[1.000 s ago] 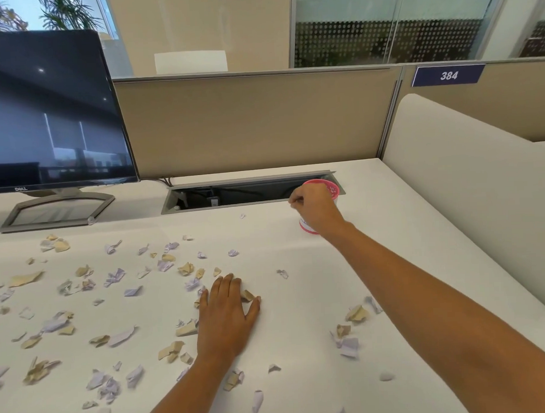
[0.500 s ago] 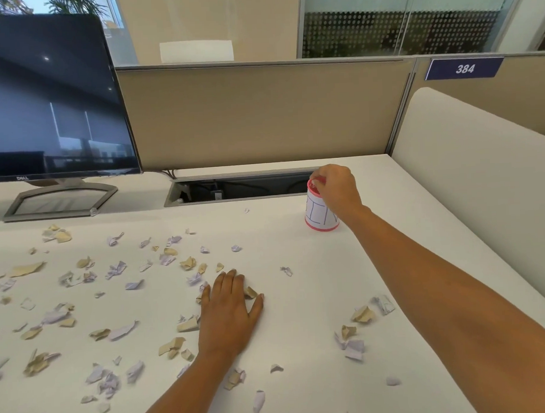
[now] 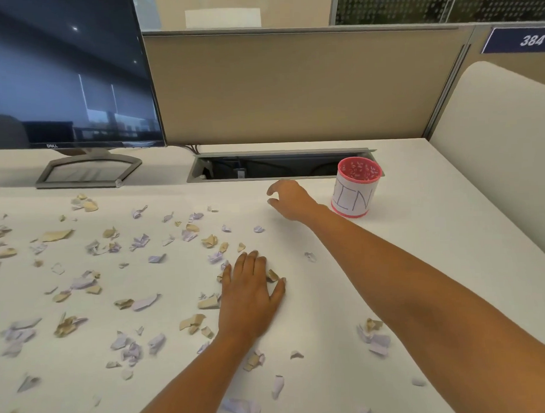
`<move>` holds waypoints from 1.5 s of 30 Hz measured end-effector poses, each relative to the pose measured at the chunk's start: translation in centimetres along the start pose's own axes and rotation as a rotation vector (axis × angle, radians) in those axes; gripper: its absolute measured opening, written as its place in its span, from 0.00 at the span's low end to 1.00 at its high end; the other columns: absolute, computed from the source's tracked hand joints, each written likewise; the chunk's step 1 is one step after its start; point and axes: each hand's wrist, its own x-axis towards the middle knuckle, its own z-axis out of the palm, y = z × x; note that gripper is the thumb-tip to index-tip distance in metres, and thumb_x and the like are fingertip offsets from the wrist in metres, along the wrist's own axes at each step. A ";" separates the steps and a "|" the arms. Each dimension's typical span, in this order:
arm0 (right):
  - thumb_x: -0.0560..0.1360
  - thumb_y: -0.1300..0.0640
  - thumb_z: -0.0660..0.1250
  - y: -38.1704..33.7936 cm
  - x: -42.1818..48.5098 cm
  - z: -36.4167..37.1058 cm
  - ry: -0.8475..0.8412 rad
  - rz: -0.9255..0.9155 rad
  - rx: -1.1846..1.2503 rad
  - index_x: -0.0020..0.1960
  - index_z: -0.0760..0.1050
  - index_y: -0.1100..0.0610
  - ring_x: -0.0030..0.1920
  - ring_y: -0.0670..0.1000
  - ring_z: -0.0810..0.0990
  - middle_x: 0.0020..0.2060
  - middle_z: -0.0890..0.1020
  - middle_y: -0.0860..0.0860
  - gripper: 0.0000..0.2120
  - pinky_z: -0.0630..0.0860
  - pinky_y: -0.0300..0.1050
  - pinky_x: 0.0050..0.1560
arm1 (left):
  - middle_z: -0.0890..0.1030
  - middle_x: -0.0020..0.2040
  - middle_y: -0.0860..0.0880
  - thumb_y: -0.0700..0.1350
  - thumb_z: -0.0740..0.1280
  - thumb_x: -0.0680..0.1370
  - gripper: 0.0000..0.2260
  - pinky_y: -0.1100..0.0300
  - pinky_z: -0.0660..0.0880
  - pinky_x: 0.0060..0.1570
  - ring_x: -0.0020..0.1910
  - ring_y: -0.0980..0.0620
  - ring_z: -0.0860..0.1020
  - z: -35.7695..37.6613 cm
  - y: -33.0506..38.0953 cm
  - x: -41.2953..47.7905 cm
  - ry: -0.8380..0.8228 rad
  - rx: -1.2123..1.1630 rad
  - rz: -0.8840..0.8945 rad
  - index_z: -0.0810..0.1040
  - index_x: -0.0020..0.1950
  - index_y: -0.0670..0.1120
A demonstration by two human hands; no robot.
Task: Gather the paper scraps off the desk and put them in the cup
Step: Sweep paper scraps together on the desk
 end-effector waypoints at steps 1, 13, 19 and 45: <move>0.79 0.55 0.58 -0.1 0.3 0.6 -0.026 0.003 0.006 0.66 0.71 0.59 0.69 0.55 0.68 0.69 0.69 0.55 0.16 0.62 0.44 0.70 | 0.67 0.69 0.53 0.59 0.55 0.77 0.20 0.51 0.53 0.73 0.72 0.52 0.60 0.0 0.0 0.0 -0.004 0.003 0.000 0.67 0.63 0.49; 0.81 0.52 0.55 0.0 3.7 2.6 -0.176 0.087 -0.002 0.75 0.53 0.57 0.76 0.58 0.53 0.76 0.50 0.56 0.25 0.53 0.51 0.74 | 0.66 0.70 0.53 0.59 0.55 0.77 0.21 0.50 0.52 0.74 0.73 0.52 0.60 0.1 0.1 0.0 -0.007 -0.001 -0.008 0.67 0.65 0.49; 0.82 0.54 0.51 -0.4 2.0 3.1 -0.246 0.006 -0.022 0.74 0.56 0.60 0.75 0.56 0.57 0.75 0.57 0.55 0.22 0.53 0.47 0.74 | 0.65 0.71 0.52 0.60 0.54 0.77 0.22 0.50 0.52 0.74 0.73 0.52 0.59 0.0 0.0 0.0 -0.017 0.009 -0.005 0.66 0.66 0.49; 0.80 0.59 0.57 6.3 -12.6 1.1 -0.164 -0.246 -0.057 0.68 0.70 0.58 0.69 0.50 0.68 0.70 0.70 0.52 0.17 0.61 0.39 0.68 | 0.73 0.66 0.47 0.55 0.62 0.76 0.19 0.49 0.61 0.69 0.69 0.47 0.67 -0.1 0.2 0.1 0.046 0.006 0.024 0.72 0.61 0.44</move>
